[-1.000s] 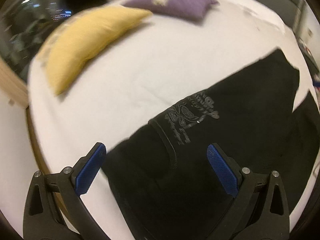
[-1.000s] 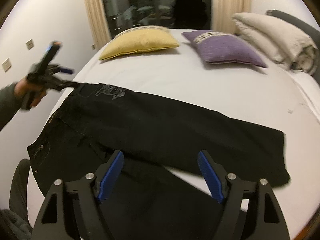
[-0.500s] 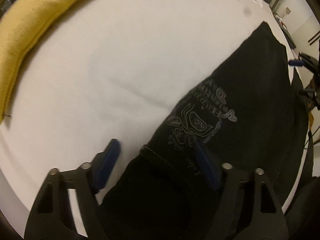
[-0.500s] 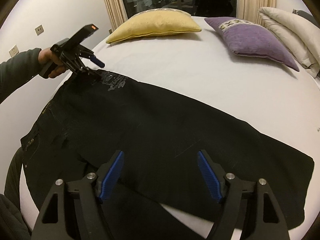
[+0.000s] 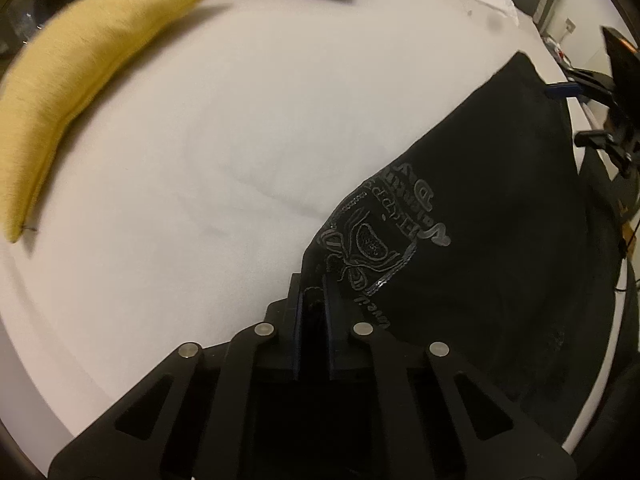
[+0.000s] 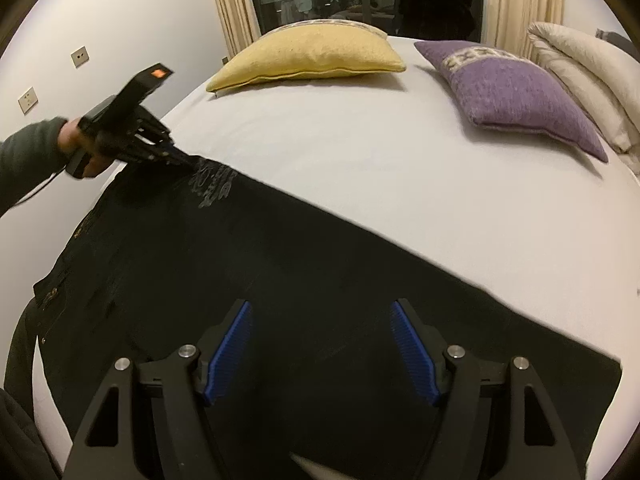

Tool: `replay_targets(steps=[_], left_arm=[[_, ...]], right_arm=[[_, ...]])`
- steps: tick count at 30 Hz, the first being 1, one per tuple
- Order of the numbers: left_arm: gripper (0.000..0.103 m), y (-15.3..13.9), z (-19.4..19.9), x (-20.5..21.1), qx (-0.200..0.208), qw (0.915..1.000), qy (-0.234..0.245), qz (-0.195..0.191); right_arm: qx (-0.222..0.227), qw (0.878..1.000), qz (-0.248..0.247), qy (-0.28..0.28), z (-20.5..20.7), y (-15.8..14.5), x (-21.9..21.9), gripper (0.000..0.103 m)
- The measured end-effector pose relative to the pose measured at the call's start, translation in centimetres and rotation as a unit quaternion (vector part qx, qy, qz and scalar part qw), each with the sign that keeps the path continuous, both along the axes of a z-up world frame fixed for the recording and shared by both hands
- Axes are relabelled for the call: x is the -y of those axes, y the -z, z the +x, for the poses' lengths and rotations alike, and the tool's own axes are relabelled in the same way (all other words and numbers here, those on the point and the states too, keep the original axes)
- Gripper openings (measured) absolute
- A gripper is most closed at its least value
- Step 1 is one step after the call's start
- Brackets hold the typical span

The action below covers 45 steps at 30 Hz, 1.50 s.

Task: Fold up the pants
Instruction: 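Grasp the jeans leg end with the right tool while the left tool holds the waistband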

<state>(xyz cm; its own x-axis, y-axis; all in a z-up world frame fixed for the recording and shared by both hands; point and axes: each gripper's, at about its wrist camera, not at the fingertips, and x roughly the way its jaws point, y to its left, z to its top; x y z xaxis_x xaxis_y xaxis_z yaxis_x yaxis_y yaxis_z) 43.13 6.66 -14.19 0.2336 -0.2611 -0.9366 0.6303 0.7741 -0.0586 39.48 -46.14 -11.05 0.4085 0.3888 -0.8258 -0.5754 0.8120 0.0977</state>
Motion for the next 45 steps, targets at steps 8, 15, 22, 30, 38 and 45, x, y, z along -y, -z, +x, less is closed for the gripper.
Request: replay_targets(steps=[8,15,22,30,38,45], left_arm=[[0.007,-2.4,-4.6,-0.1,0.056,0.9984,0.010,0.000],[0.007,-3.6,-6.0,-0.8,0.076,0.9969,0.019,-0.009],[0.007,-4.4,-7.6,-1.3,0.079,0.9964,0.023,-0.022],[0.007,-4.9,-8.9,-1.3,0.078,0.9963,0.026,-0.027],[0.007,-5.5,-9.5,-1.3,0.080,0.9958,0.024,-0.037],[0.007,-6.4,-10.7,-1.0,0.088,0.9949,0.022,-0.044]], right_arm=[[-0.021,0.997,-0.055,-0.058,5.5,1.4,-4.0,0.062],[-0.050,0.987,-0.112,-0.104,8.9,4.1,-7.3,0.050],[-0.070,0.980,-0.138,-0.125,10.5,5.4,-8.3,0.044],[-0.095,0.977,-0.136,-0.134,11.8,6.0,-9.1,0.016],[-0.078,0.982,-0.124,-0.116,12.4,5.0,-9.1,0.009],[-0.101,0.993,-0.056,-0.016,10.8,4.0,-7.5,0.006]])
